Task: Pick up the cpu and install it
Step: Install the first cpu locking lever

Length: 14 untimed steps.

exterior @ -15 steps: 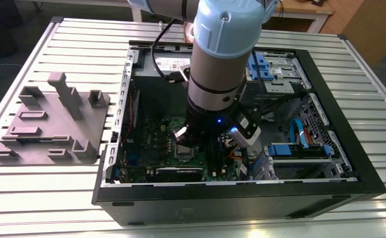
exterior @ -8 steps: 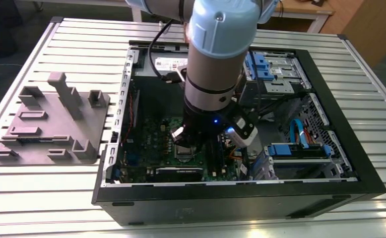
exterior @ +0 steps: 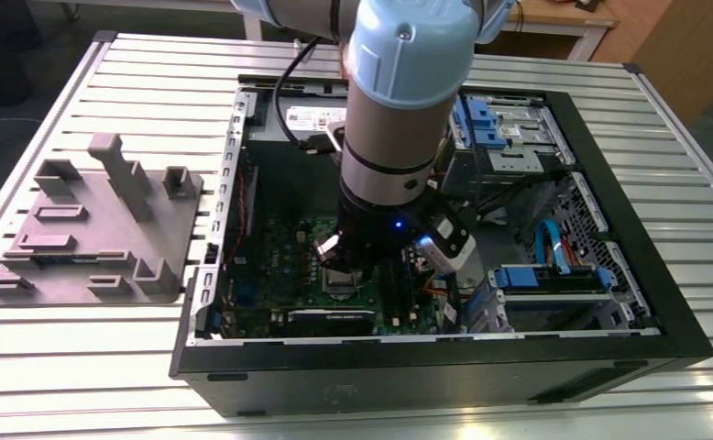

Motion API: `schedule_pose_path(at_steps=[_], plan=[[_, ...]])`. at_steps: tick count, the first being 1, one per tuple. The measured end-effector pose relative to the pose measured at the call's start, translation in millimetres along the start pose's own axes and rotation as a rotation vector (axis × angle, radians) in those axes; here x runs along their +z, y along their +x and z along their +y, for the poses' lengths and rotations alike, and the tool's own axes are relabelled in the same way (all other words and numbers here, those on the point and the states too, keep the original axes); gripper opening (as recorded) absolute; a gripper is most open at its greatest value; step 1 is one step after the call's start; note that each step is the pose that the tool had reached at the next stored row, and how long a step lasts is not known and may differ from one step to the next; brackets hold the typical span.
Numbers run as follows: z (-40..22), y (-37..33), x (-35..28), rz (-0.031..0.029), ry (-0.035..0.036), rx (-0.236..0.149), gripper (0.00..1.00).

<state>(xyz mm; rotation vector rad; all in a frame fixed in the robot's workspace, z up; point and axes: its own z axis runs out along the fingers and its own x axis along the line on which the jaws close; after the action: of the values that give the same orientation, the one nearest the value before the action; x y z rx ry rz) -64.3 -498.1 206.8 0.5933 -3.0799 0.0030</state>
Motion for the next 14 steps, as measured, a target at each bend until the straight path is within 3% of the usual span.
schedule_pose_path(at_steps=[8,14], plan=[[-5.4,-1.2,0.0,0.0001,0.0001,-0.006,0.10],[-6.6,-2.6,2.4,0.0001,0.0004,-0.034,0.10]])
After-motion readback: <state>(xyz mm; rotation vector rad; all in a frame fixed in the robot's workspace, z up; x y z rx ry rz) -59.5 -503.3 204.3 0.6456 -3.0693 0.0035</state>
